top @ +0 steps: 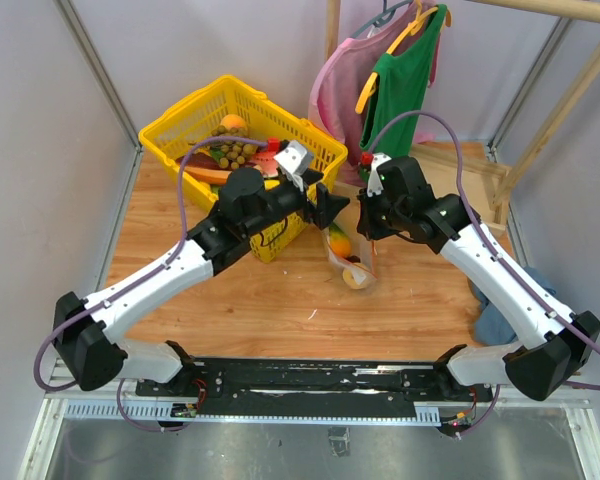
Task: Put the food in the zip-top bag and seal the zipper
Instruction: Pick up the fake fruit from the bin.
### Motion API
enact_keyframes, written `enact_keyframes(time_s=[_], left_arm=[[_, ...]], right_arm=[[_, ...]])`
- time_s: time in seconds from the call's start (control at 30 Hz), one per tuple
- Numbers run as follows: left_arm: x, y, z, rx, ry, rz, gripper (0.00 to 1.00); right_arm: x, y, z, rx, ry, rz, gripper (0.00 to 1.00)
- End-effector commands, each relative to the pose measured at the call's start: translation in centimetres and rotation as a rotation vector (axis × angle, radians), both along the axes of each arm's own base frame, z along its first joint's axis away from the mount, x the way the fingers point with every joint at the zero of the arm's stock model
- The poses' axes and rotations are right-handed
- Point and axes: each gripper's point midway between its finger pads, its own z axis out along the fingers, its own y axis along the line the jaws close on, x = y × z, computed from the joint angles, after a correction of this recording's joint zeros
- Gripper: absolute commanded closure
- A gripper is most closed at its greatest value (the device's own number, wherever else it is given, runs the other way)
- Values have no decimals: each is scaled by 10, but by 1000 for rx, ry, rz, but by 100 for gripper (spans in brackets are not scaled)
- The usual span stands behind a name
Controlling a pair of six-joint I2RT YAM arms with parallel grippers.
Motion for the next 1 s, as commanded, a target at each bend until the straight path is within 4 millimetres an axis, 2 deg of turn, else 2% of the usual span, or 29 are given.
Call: enact_keyframes(time_s=[0.0,0.37,0.57,0.97], left_arm=[[10,30,6,100,96,167,12],[47,94,-17,232,384,452,12],[72,128,-42,296,526,596,13],[103,155,-130,484,815,642,13]], right_arm=[[-4,-2,3,-10,-23,3,99],[0,-5,2,-31,-37,-2,99],[2,-6,2,-43,-44,-2,99],[4,-8,-2,-65,-46,2,99]])
